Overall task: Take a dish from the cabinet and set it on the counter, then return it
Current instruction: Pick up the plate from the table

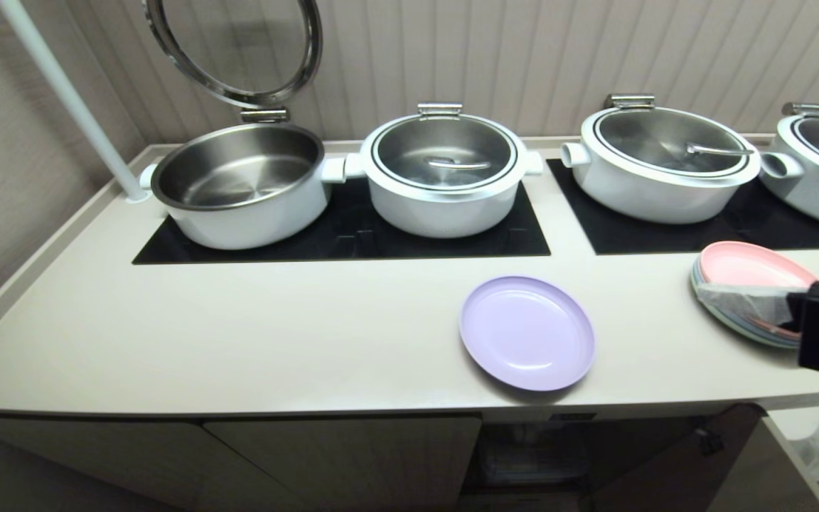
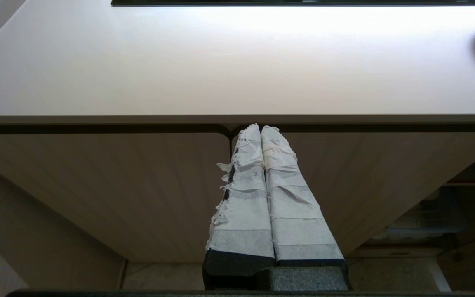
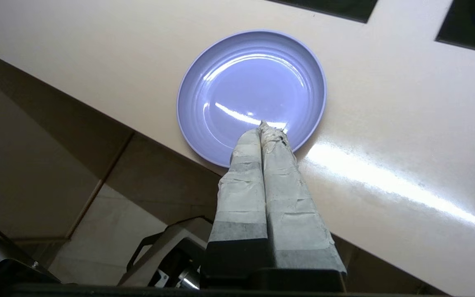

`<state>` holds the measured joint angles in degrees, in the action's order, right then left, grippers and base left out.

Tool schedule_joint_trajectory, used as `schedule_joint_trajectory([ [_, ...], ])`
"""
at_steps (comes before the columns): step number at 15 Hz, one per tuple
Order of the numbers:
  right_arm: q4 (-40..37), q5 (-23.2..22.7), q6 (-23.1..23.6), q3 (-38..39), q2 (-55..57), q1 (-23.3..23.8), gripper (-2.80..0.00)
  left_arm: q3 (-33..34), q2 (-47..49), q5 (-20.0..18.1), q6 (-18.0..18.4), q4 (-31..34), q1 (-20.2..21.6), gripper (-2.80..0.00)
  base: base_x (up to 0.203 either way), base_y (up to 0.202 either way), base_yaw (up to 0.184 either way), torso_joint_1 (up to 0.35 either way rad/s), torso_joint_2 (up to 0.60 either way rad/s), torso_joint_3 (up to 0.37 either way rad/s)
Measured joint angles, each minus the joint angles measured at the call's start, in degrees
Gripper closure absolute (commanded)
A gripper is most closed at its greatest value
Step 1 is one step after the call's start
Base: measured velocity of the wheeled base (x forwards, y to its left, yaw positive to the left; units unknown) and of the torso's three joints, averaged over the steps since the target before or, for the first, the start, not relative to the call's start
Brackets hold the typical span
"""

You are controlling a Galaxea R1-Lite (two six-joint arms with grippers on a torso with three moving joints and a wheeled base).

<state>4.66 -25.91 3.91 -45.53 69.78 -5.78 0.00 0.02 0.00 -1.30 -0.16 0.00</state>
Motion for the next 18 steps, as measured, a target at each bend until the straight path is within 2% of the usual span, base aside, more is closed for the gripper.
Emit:
schedule_joint_trajectory([
  [3, -0.9, 1.9, 0.0, -5.5, 8.8, -2.7, 0.00, 0.0, 0.0, 0.0, 0.0, 0.0, 0.0, 0.00, 0.000, 0.000, 0.000, 0.000, 0.00, 0.000],
  [5, -3.4, 5.7, -0.1, -9.5, 14.2, -4.8, 0.00, 0.0, 0.0, 0.0, 0.0, 0.0, 0.0, 0.00, 0.000, 0.000, 0.000, 0.000, 0.00, 0.000],
  [7, -8.8, 10.2, -0.2, -14.0, 18.7, -6.7, 0.00, 0.0, 0.0, 0.0, 0.0, 0.0, 0.0, 0.00, 0.000, 0.000, 0.000, 0.000, 0.00, 0.000],
  [10, -18.8, 12.2, 0.0, -21.1, 23.8, -8.6, 0.00, 0.0, 0.0, 0.0, 0.0, 0.0, 0.0, 0.00, 0.000, 0.000, 0.000, 0.000, 0.00, 0.000],
  [15, -30.1, 20.6, -0.1, -32.1, 30.9, -11.5, 0.00, 0.0, 0.0, 0.0, 0.0, 0.0, 0.0, 0.00, 0.000, 0.000, 0.000, 0.000, 0.00, 0.000],
  [18, -37.0, 22.7, -0.2, -36.7, 33.9, -11.9, 0.00, 0.0, 0.0, 0.0, 0.0, 0.0, 0.0, 0.00, 0.000, 0.000, 0.000, 0.000, 0.00, 0.000],
])
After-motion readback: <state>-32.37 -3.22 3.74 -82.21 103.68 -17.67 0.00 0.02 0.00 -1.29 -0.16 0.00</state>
